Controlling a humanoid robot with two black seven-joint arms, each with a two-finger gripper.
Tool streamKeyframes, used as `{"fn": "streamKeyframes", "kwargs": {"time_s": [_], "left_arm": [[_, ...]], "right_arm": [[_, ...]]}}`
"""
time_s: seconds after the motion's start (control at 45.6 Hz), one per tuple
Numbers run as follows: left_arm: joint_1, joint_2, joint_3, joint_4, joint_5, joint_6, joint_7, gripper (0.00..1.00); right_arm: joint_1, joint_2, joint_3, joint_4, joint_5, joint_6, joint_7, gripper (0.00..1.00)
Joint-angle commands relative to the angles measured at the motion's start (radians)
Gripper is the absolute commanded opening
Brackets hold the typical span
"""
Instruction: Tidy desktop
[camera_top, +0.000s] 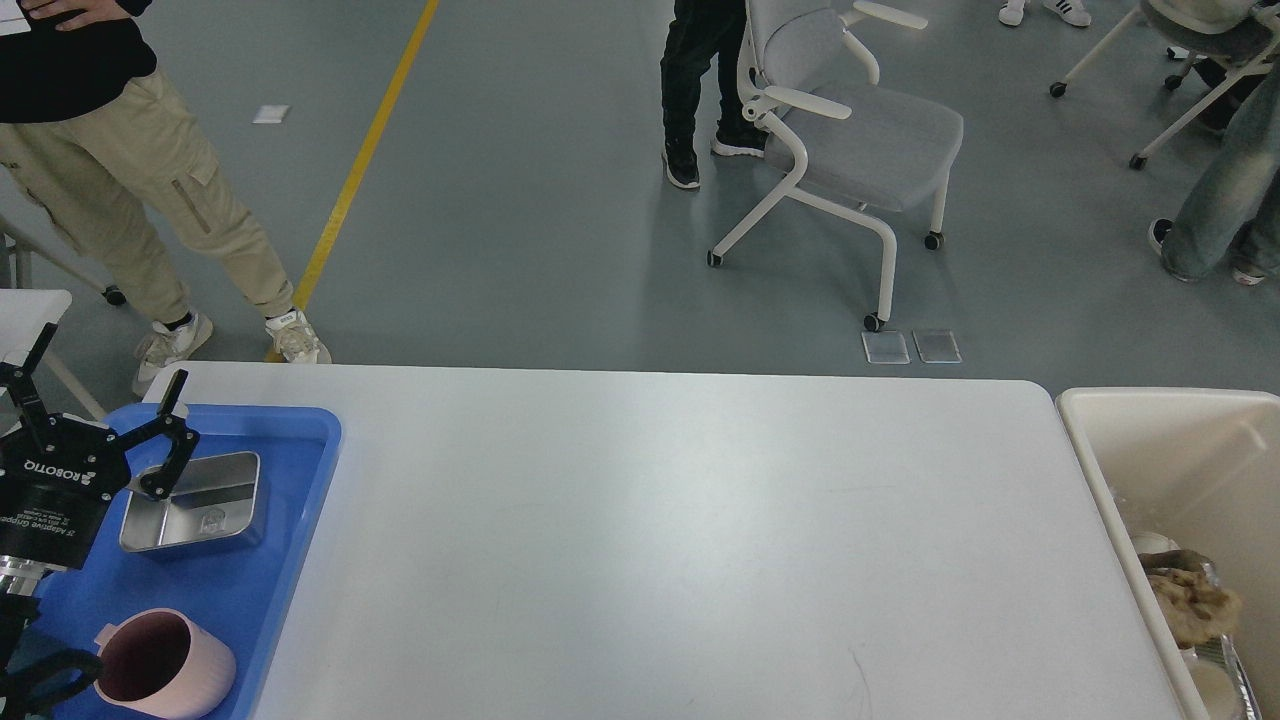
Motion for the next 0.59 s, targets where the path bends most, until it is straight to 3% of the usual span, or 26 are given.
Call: {"fn": "streamKeyframes", "kwargs": {"time_s": [0.0,0.395,0.571], "left_arm": [[-0.001,0.001,0.0,0.0,0.0,-0.002,0.0,0.97],[-0.001,0.004,0.009,0.006,0.003,-0.002,0.0,0.97],[-0.001,0.001,0.017,0.037,0.003,-0.002,0.0,0.97]], "right_arm": [[0.013,0.043,0.001,-0.084,-0.003,0.006,-0.001,1.0],[0.243,0.17,0.001,-0.089,-0.004,0.003,0.006,1.0],[0.466,0.332,0.004,-0.084,-0.003,0.024,-0.004,1.0]]}}
